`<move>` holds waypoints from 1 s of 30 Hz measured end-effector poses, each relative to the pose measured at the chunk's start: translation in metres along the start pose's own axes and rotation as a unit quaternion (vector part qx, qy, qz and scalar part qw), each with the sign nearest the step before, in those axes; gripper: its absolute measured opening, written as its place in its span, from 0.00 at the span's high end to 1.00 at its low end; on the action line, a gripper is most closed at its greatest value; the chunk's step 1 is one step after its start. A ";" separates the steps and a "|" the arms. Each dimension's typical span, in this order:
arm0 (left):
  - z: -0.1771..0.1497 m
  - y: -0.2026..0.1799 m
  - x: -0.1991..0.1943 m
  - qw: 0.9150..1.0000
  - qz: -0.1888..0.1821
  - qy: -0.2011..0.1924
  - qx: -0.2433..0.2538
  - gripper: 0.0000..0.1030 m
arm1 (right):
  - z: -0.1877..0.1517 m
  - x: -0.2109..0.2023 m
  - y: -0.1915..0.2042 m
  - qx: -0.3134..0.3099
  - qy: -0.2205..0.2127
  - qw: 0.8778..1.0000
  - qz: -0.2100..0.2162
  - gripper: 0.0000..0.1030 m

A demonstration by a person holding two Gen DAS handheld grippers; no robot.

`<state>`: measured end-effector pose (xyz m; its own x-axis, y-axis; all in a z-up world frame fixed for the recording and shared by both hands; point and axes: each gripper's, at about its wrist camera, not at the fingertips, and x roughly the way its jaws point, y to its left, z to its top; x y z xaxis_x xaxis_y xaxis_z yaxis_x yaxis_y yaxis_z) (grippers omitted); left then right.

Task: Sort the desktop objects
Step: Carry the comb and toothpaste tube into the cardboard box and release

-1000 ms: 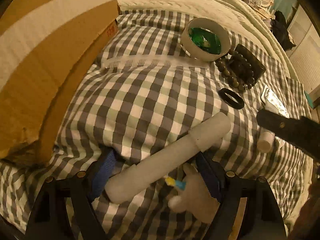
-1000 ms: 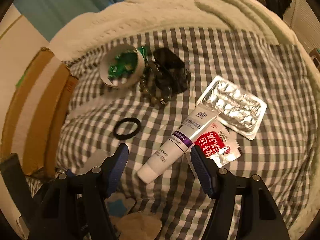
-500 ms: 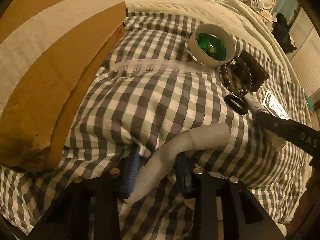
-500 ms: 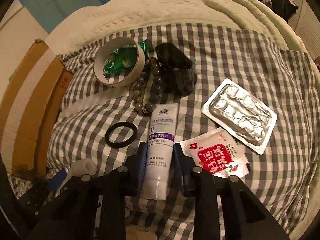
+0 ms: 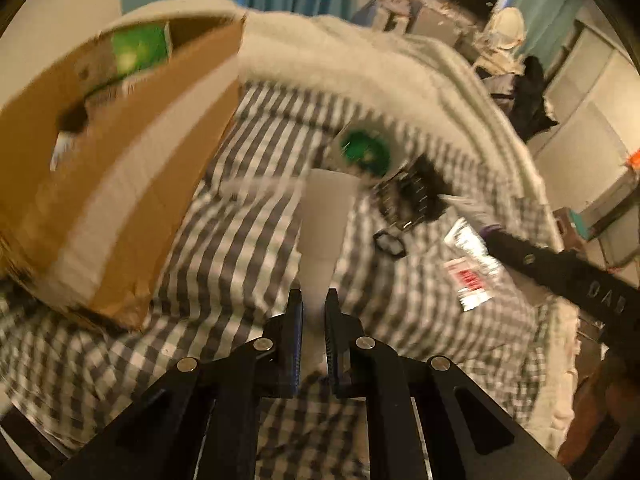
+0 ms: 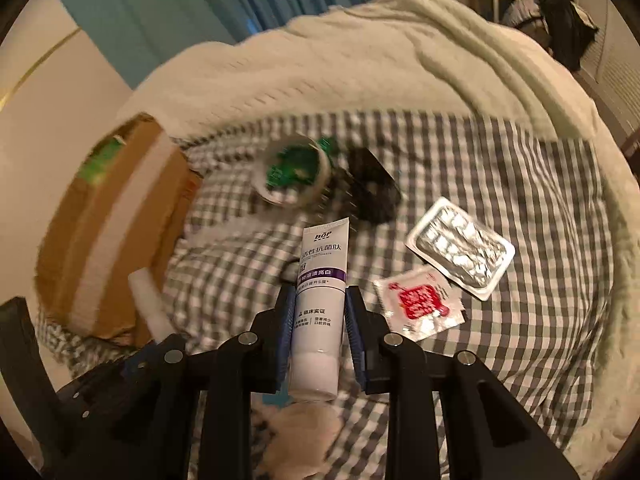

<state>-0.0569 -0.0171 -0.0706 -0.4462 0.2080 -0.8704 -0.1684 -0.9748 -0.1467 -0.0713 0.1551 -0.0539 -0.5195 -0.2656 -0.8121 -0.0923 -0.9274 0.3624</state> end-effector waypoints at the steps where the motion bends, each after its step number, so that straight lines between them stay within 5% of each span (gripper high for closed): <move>1: 0.006 -0.004 -0.009 1.000 -0.004 -0.006 0.007 0.91 | 0.004 -0.006 0.006 -0.001 -0.002 1.000 0.007 0.76; 9: 0.087 -0.017 -0.103 0.994 -0.026 -0.076 0.078 0.93 | 0.058 -0.091 0.092 -0.106 -0.062 0.992 0.021 0.76; 16: 0.143 0.044 -0.139 0.993 0.007 -0.097 0.067 0.93 | 0.109 -0.133 0.158 -0.162 -0.094 0.981 0.047 0.76; 24: 0.150 0.135 -0.111 0.998 0.040 -0.054 -0.012 0.93 | 0.101 -0.056 0.233 -0.167 -0.039 0.977 0.128 0.76; 30: 0.144 0.183 -0.085 0.996 0.077 -0.013 -0.045 0.93 | 0.084 0.004 0.260 -0.169 0.006 0.975 0.142 0.76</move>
<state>-0.1760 -0.2020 0.0445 -0.4840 0.0570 -0.8732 -0.0178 -0.9983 -0.0553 -0.1692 -0.0652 0.0759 -0.4731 -0.5260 -0.7068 0.3406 -0.8490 0.4039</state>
